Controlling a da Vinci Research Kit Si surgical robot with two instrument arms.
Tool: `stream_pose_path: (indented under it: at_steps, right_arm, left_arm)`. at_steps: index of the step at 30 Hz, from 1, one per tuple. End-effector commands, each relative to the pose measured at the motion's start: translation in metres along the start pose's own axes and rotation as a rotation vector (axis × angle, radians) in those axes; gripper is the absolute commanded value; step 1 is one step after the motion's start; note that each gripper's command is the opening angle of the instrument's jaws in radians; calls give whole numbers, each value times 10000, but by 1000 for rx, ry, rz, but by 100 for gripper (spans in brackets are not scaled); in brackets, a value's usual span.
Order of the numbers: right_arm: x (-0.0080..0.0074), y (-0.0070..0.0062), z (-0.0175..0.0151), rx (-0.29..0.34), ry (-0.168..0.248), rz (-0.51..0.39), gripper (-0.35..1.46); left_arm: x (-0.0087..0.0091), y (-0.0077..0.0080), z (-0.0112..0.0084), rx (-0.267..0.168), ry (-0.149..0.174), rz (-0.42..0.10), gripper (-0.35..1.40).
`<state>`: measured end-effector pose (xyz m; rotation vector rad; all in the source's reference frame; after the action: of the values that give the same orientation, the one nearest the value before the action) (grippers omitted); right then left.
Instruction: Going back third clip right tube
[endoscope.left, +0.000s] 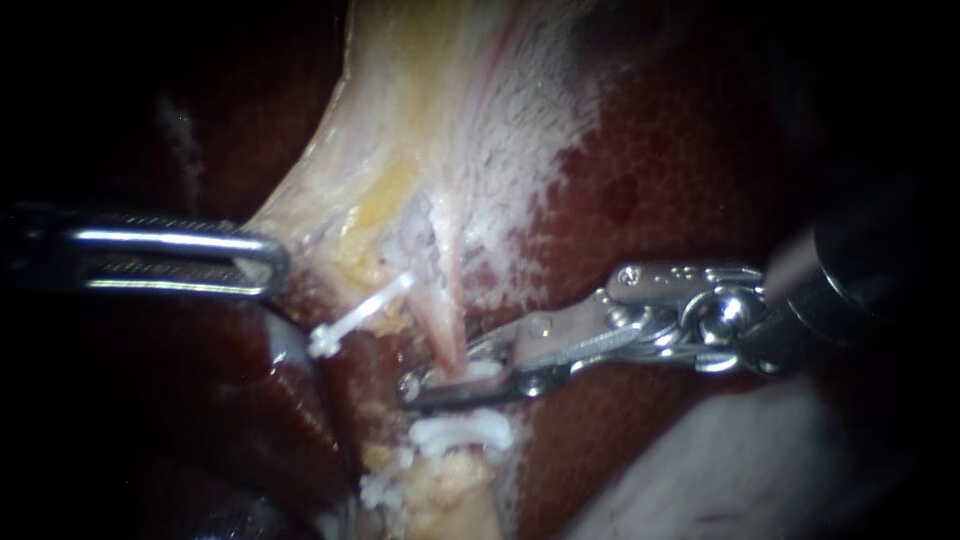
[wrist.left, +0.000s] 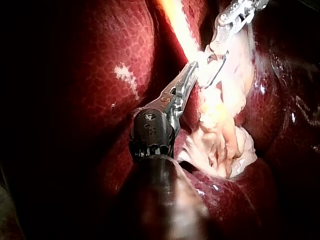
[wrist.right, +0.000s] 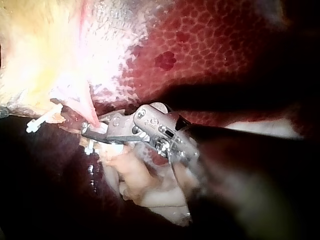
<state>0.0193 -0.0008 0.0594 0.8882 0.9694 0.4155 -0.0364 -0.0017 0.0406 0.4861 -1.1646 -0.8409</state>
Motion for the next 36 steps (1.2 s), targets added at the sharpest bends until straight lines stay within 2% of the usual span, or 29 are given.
stream_pose_path:
  at_steps: [1,11,13,14,17,19,23,28,36]
  right_arm:
    - [0,0,0,1,0,0,-35]
    - [1,-1,2,2,0,-1,-35]
    - [1,-2,2,6,8,-1,-15]
    - [2,-2,3,10,15,-31,0]
    - [3,-2,5,11,18,-119,26]
    - [4,-2,6,13,18,-161,37]
    - [7,0,6,-21,39,-254,53]
    - [11,1,1,-73,64,-325,60]
    - [6,-4,-30,-77,66,-374,60]
  left_arm:
    - [0,0,0,0,0,0,-35]
    - [0,0,0,-1,0,0,-35]
    - [0,0,0,-1,0,0,-35]
    - [0,0,0,-1,0,0,-35]
    - [1,0,0,-1,0,0,-35]
    - [1,0,0,-1,0,0,-35]
    - [1,-1,0,-1,0,0,-35]
    - [1,-1,0,-1,0,0,-35]
    - [1,0,0,0,0,0,-35]
